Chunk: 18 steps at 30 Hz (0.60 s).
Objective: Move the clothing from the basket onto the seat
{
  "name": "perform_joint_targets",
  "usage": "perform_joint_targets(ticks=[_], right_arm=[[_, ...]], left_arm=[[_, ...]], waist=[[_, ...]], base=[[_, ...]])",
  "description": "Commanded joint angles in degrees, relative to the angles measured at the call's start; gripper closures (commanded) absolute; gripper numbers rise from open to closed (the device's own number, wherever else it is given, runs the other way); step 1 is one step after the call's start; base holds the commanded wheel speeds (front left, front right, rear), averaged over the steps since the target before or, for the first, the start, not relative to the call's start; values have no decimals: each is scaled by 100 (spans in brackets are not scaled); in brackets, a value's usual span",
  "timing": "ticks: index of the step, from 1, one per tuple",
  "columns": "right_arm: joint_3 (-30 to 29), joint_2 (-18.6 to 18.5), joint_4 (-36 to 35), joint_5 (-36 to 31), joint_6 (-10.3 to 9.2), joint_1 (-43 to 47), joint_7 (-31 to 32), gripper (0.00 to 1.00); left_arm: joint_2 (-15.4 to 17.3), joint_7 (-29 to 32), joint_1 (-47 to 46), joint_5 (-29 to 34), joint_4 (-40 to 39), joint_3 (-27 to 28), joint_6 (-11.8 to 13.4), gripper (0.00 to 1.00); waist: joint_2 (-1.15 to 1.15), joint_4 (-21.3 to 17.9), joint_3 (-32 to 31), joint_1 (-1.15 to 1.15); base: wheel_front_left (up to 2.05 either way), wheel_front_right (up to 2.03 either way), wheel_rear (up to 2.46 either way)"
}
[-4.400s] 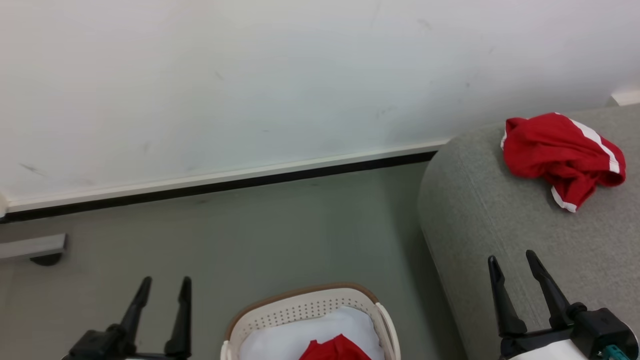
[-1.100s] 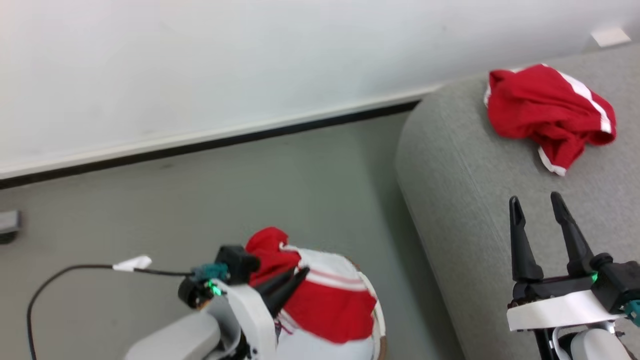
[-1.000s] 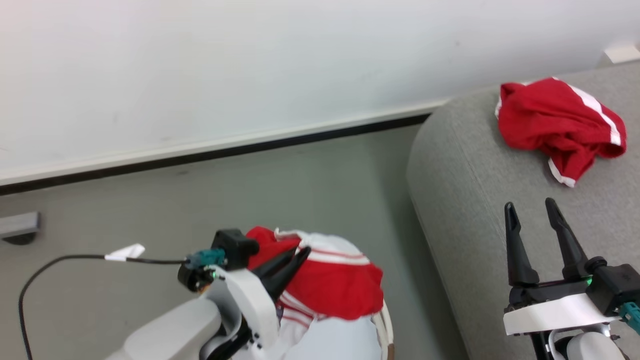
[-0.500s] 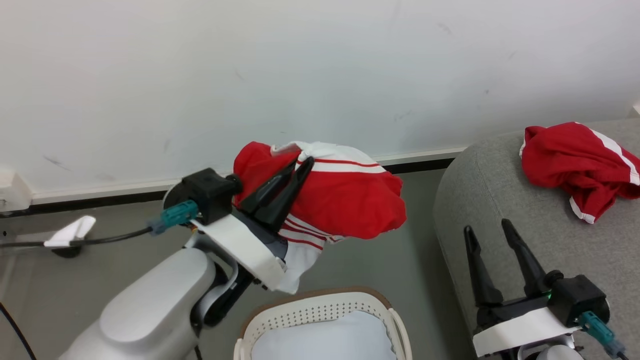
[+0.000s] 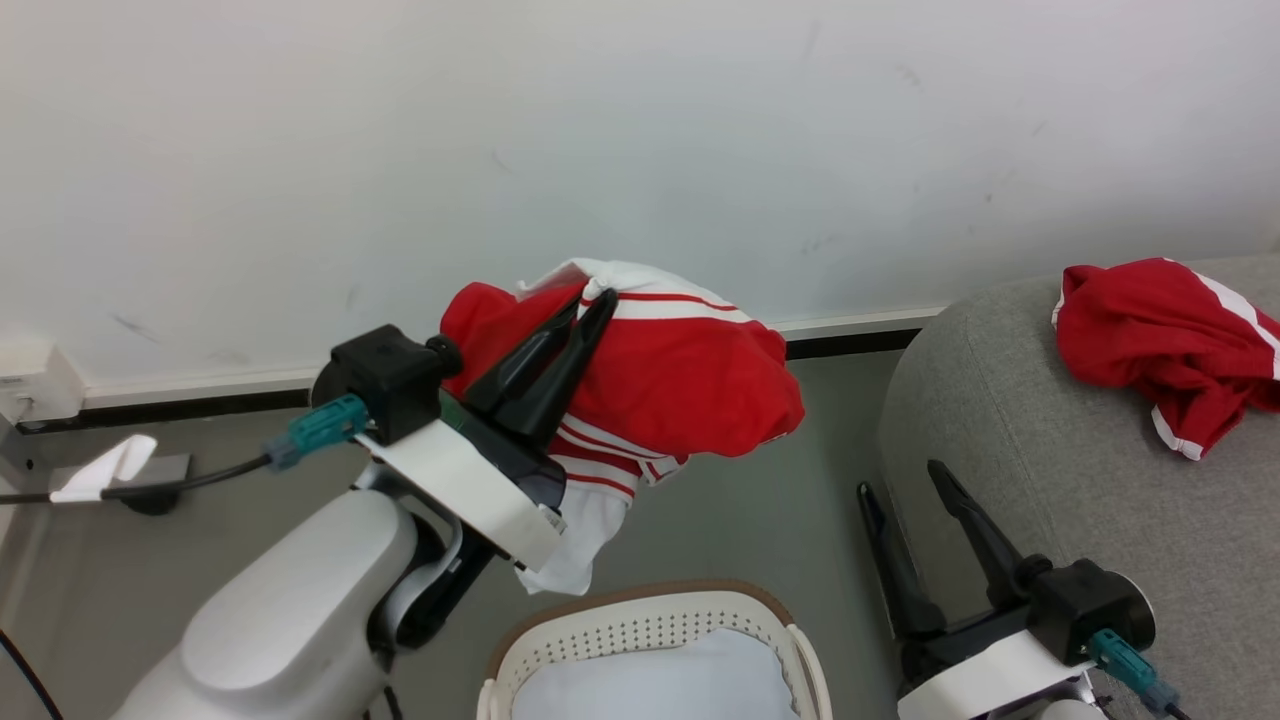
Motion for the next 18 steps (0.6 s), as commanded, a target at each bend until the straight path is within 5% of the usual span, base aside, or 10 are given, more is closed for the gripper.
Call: perform_joint_targets(ticks=[1,18], right_arm=[[90,-45,31,-71,-13,-67,-18,0],[1625,-27,1164,323,-13,-908,-10,0]], left_arm=[[-13,-3,97,45,-5,33,19,100],[-368,-3,342,170,65,-51,-138,100]], waist=[[0,6,-4,1],[0,382,-64,1]], base=[[0,0,0],[0,0,0]])
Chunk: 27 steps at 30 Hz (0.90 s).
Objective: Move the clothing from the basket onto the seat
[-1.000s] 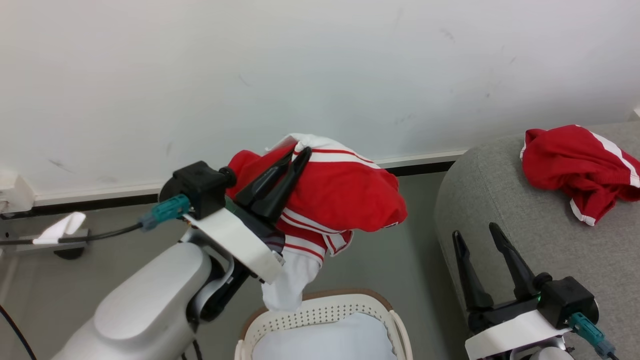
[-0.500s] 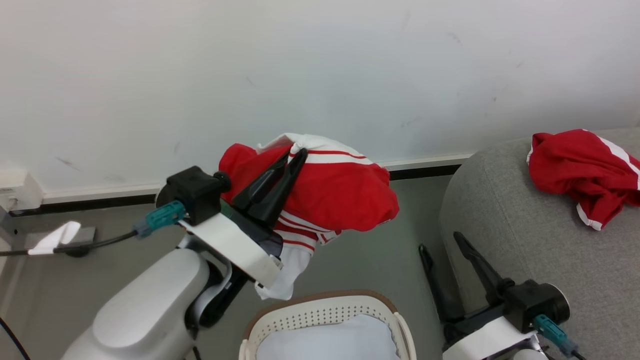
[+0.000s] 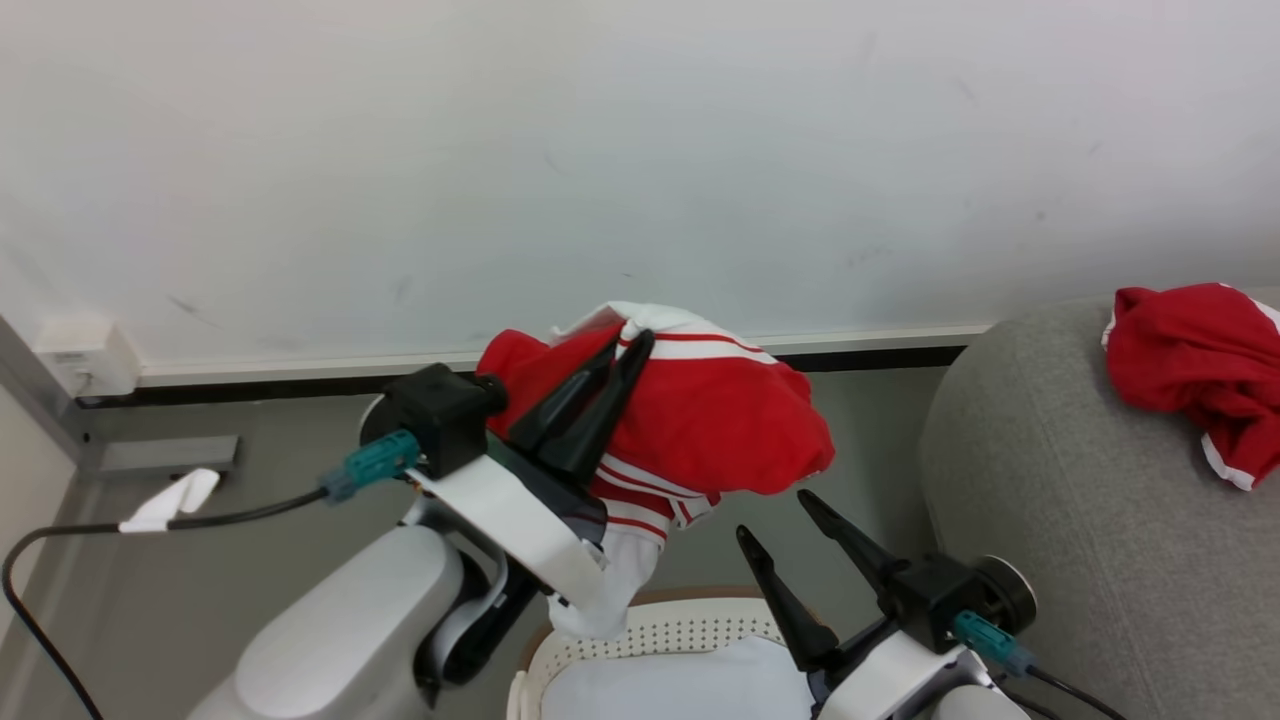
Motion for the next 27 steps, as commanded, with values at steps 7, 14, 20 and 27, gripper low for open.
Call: perform_joint_targets(ticks=[7,14,20,27], right_arm=[[607,37,498,380,-13,-572,0,0],[775,47,734,567,-13,-754,0,0],[911,44,776,753,-13,-761,0,98],[888,46,700,774,-13,-745,0,100]], left_arm=[[-237,68,32,126,-75,-259,-117,100],[-527,125,62,202,-167,-596,-203,100],[-619,140,97,169,-177,-697,-209,100],[-541,91,140,61,-80,-550,-145,100]], waist=[[0,355,-81,0],[0,671,-129,0],[0,819,-155,0],[0,832,-137,0]], base=[[0,0,0],[0,0,0],[0,0,0],[0,0,0]])
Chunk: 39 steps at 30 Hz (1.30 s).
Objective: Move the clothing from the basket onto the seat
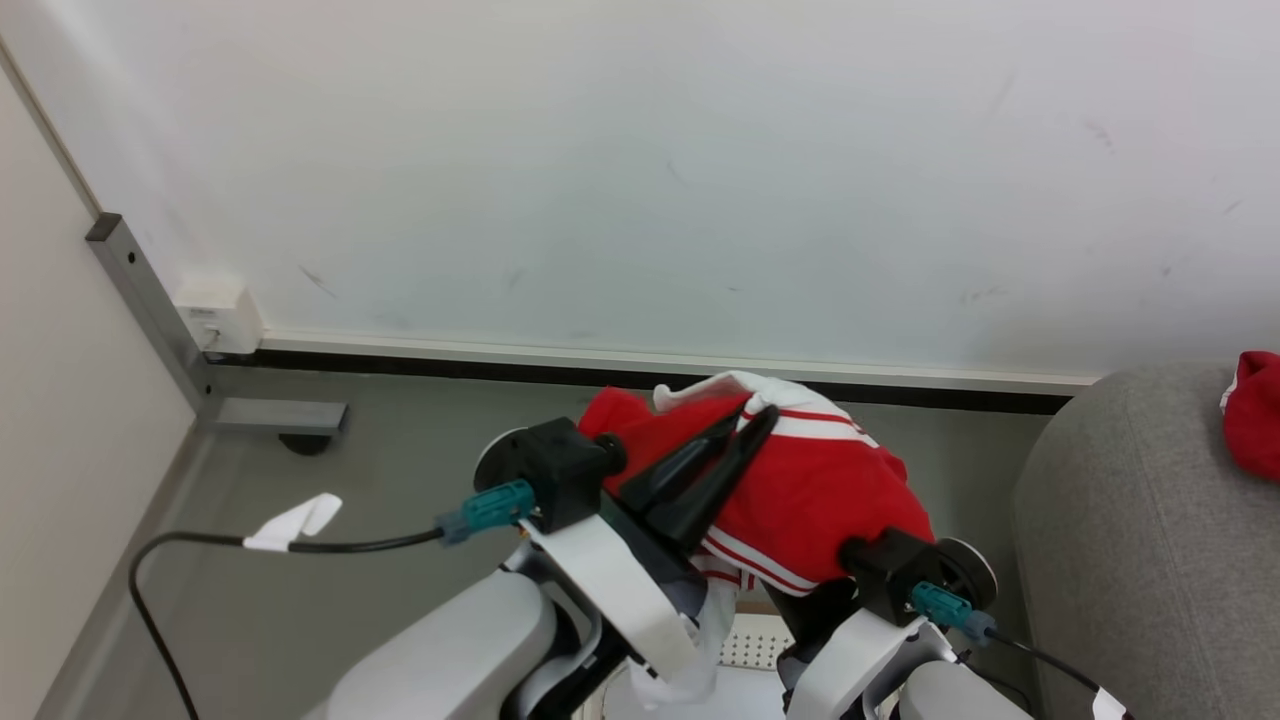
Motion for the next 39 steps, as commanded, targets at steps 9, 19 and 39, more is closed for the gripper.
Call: perform_joint_targets(ticks=[9,19,39], right_arm=[[-234,-7,-185,-104,-13,142,0,100],[-538,-7,-363,-176,-13,221,0,100],[-1961,-210,-1097,-1142,-13,572,-2,100]], left_arm=[[108,-80,154,-91,248,115,-15,100],[116,-89,213,5,188,52,13,62],[358,-137,641,282,-414,199,27,0]], waist=[[0,-123,49,0],[0,-386,110,0],[0,-2137,476,0]], base=[[0,0,0],[0,0,0],[0,0,0]])
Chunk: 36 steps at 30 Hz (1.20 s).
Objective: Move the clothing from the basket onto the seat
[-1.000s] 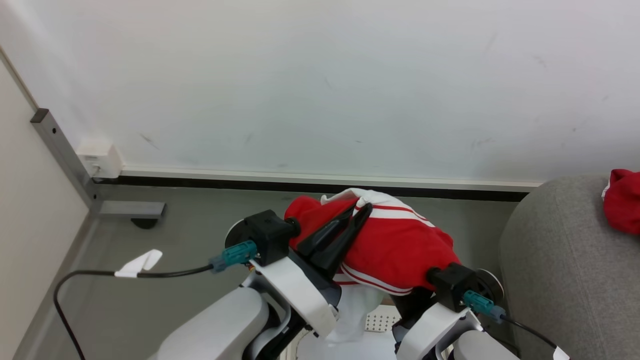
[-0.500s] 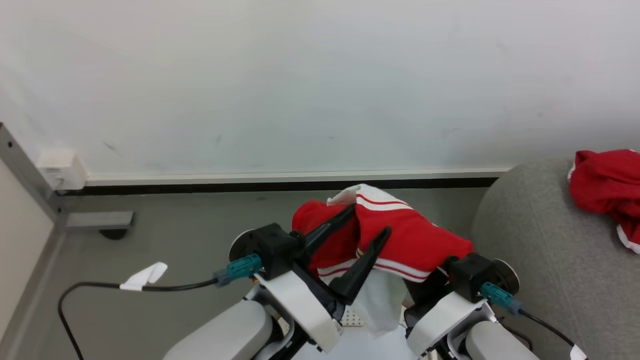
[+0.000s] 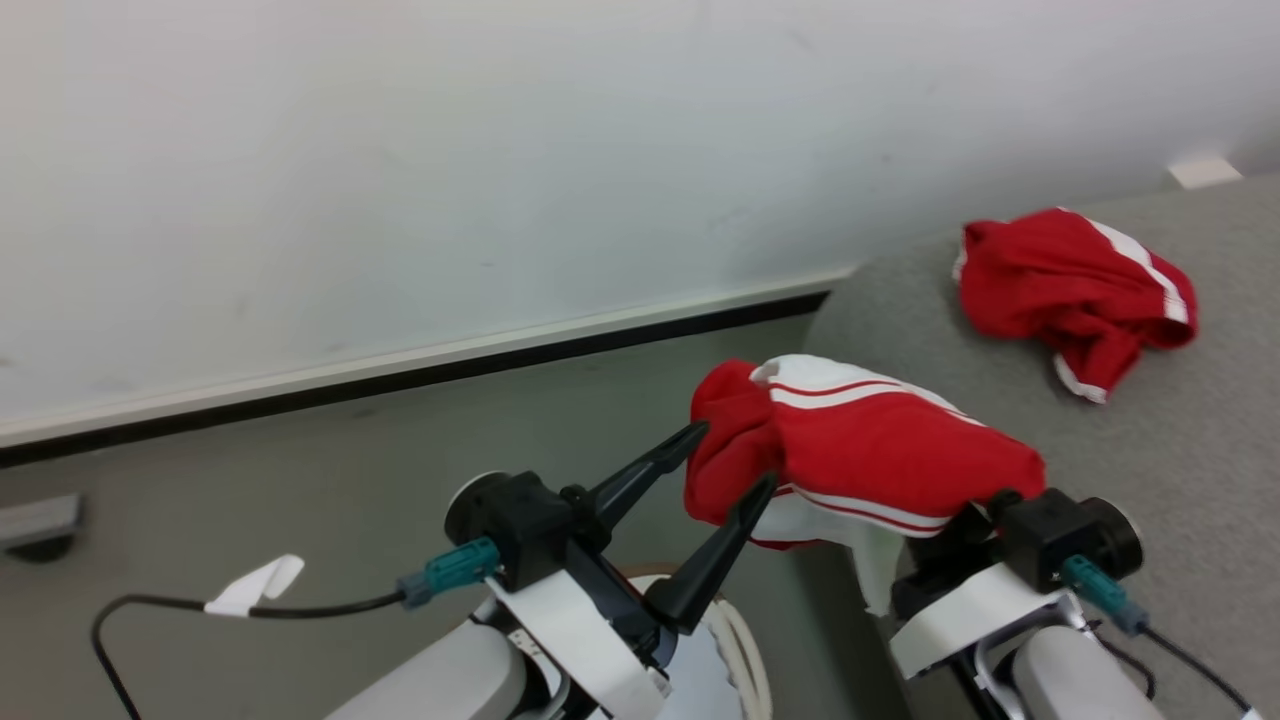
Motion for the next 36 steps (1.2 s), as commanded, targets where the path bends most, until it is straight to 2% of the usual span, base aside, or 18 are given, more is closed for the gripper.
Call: perform_joint_targets(ticks=[1,10,16,22,28,36], right_arm=[[-144,-64,-109,-92,-13,70,-2,100],[-693,-98,-588,-324,-13,410,-2,100],[-840,-116,-771,-402,-13,557,-2,100],[-965,-181,-900,-426,-13,630,-2,100],[-1068,-340,-938,-365,-13,373,-2,100],[-1548,-909,-837,-334,-13,-374,113,100]], left_arm=[[73,-12,99,119,-30,33,-17,0],[221,-13,272,324,-170,151,-85,0],[190,-14,369,485,-128,151,-147,0],[114,-14,452,580,-58,187,-213,0],[61,-15,466,670,-2,247,-291,0],[288,0,297,780,-133,271,-367,0]], waist=[[0,-442,144,0],[0,-1360,319,0],[0,-1689,403,0],[0,-1766,424,0],[0,-1683,483,0],[0,-1339,1040,0]], base=[[0,0,0],[0,0,0],[0,0,0],[0,0,0],[0,0,0],[0,0,0]])
